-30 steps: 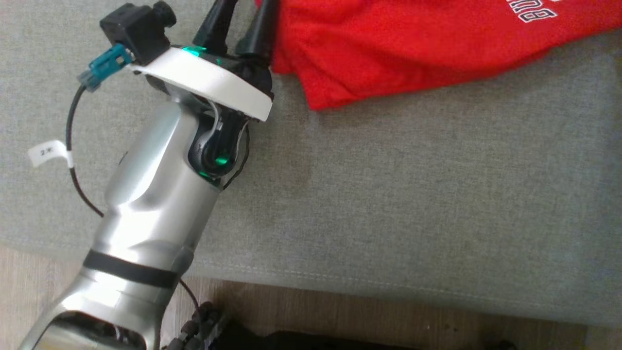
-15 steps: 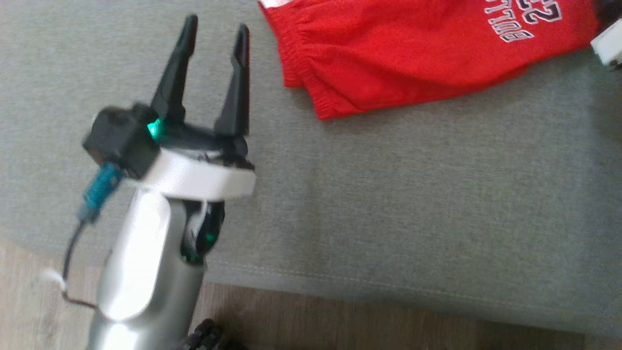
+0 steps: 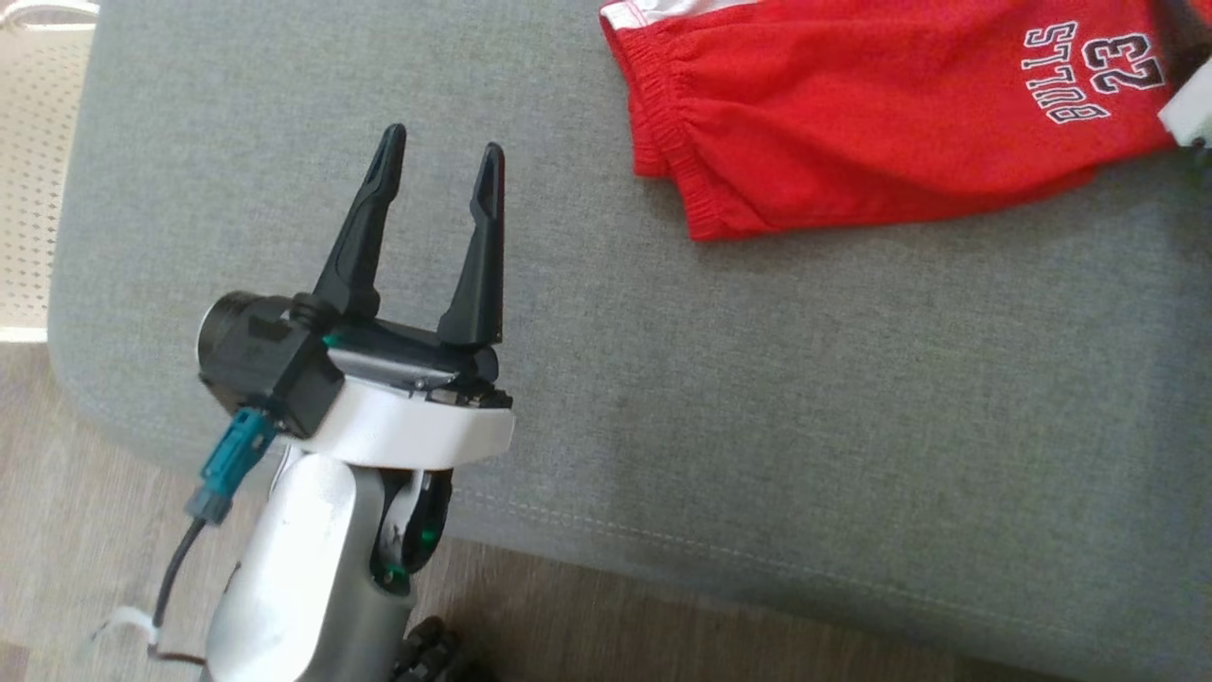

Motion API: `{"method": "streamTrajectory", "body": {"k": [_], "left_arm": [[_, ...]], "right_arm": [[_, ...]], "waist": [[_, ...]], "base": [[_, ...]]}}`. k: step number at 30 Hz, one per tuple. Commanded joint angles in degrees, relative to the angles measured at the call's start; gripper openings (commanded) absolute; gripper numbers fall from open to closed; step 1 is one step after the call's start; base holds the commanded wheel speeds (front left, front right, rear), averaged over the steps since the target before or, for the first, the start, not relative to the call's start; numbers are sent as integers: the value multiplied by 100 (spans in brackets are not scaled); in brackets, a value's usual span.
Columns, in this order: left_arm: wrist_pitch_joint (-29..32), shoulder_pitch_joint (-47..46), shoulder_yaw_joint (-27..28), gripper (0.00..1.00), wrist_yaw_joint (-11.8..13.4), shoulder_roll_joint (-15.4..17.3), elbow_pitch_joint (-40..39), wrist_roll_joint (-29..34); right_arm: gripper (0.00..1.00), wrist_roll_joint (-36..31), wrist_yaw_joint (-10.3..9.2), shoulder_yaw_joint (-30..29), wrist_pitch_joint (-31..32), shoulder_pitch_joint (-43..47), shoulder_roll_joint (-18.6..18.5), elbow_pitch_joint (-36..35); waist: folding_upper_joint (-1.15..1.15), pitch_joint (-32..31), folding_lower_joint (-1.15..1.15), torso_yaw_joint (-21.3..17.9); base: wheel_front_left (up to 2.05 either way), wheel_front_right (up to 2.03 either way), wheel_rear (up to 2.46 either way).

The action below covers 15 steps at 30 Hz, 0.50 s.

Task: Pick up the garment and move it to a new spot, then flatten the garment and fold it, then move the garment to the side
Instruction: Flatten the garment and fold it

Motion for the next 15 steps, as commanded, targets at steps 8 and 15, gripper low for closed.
{"method": "streamTrajectory", "body": {"k": [8, 15], "left_arm": [[-28, 79, 294, 100, 81, 57, -223, 55], [-28, 234, 382, 100, 69, 57, -256, 277]], "right_arm": [[0, 211, 37, 169, -200, 251, 207, -41], [0, 286, 37, 193, -539, 408, -70, -134]], "waist": [[0, -222, 0, -206], [0, -446, 0, -536]], "base": [[0, 0, 0], [0, 0, 0]]}}
